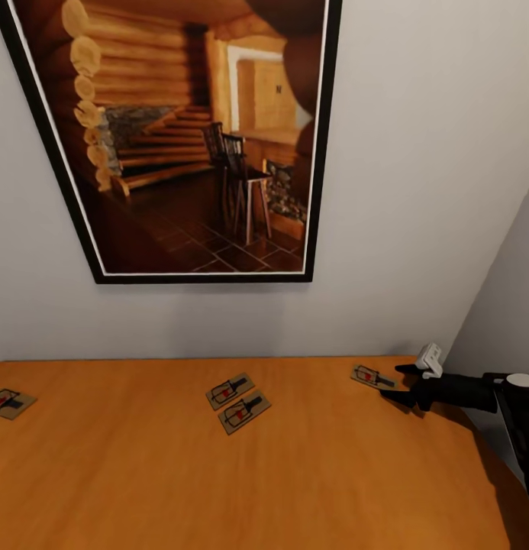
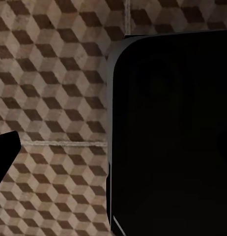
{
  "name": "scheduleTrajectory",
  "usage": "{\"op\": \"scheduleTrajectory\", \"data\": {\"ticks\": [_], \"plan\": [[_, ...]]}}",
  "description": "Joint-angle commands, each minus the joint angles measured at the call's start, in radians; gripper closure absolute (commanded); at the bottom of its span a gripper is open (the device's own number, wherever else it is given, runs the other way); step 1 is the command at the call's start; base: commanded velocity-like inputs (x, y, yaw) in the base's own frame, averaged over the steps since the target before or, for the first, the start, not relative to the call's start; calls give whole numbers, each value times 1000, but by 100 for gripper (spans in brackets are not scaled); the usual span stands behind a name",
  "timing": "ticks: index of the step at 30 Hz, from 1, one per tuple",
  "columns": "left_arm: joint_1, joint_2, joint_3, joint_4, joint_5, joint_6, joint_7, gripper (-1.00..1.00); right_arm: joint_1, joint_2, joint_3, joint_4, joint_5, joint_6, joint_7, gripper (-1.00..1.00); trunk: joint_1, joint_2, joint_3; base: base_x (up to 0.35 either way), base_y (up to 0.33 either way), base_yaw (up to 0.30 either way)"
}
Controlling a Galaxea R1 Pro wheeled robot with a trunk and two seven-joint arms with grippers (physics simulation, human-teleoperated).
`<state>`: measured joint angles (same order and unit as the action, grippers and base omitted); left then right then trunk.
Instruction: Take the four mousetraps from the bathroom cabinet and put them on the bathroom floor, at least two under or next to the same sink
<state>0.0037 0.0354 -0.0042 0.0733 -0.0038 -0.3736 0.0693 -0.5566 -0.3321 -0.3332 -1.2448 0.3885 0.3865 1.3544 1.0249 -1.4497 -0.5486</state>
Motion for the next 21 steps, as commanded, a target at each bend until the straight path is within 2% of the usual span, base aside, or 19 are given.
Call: {"op": "scheduleTrajectory", "data": {"ticks": [1,21], "plan": [[-1,0,-1,2,-1,-5,3,-100,0,0,-1,47,11,9,5,-100,0,0,-1,0,0,0],[-1,0,-1,2,-1,-5,3,-100,0,2,1,47,25,9,0,-100,0,0,-2,0,0,0]]}}
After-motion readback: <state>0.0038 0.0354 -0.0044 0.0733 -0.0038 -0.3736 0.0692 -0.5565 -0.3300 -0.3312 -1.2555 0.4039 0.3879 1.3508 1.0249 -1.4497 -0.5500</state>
